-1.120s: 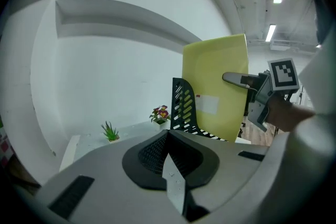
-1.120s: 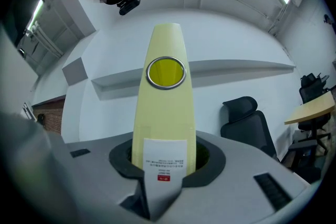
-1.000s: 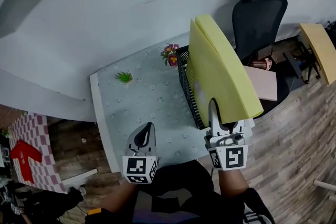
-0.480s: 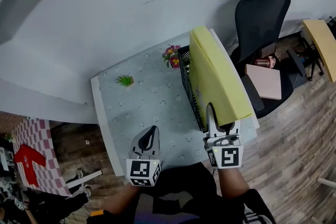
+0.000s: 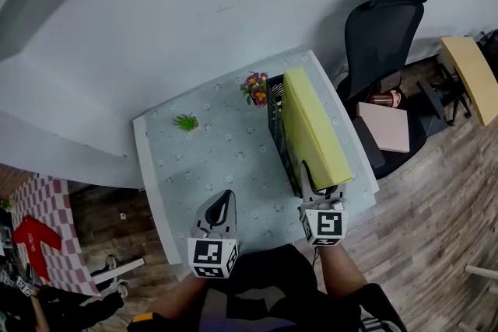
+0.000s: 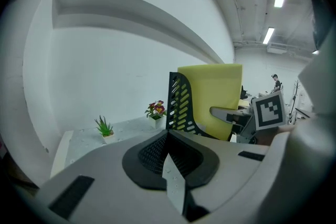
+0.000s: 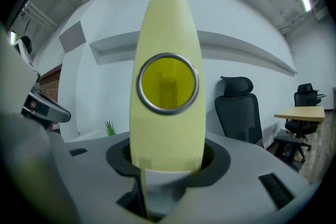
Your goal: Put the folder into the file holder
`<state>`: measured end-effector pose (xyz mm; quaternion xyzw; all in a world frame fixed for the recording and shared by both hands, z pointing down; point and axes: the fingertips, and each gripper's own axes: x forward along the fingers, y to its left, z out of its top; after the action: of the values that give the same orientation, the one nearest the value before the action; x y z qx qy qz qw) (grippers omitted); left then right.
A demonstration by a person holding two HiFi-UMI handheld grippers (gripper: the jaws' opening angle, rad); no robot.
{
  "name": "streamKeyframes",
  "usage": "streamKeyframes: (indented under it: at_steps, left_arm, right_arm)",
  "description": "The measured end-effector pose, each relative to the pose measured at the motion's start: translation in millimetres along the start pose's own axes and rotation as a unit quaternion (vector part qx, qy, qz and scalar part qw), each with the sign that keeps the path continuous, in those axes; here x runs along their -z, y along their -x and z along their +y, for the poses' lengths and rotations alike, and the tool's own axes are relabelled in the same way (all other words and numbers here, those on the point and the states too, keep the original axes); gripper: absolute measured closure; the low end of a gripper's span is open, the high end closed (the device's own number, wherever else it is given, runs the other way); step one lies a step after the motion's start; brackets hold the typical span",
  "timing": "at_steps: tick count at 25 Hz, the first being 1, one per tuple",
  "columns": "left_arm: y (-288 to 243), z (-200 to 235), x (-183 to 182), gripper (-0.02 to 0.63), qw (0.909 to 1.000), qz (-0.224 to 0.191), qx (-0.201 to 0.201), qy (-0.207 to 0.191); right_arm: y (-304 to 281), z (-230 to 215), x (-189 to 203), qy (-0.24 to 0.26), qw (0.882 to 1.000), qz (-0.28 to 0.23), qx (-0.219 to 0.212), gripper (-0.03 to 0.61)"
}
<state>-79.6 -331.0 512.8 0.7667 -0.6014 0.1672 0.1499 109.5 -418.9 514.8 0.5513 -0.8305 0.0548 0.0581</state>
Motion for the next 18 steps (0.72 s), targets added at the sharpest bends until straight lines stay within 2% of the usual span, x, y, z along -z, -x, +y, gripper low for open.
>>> streamKeyframes:
  at_steps: [4, 8, 18]
  left_arm:
    - [4.2, -8.0, -0.8, 0.609, 0.9999, -0.008, 0.015, 0.003]
    - [10.1, -20.8, -2.3, 0.609, 0.9993, -0.019, 0.033, 0.003]
    - [47.0, -38.8, 8.4, 0.609, 0.9971, -0.039, 0.064, 0.005]
  right_arm:
    - [1.6, 2.8, 11.4, 0.012, 0.999, 0.047, -0.003, 0.373]
    - [4.3, 8.1, 10.4, 0.015, 0.997, 0.071, -0.010, 0.367]
    - [57.0, 18.9, -4.2, 0.012, 0.997, 0.074, 0.026, 0.360]
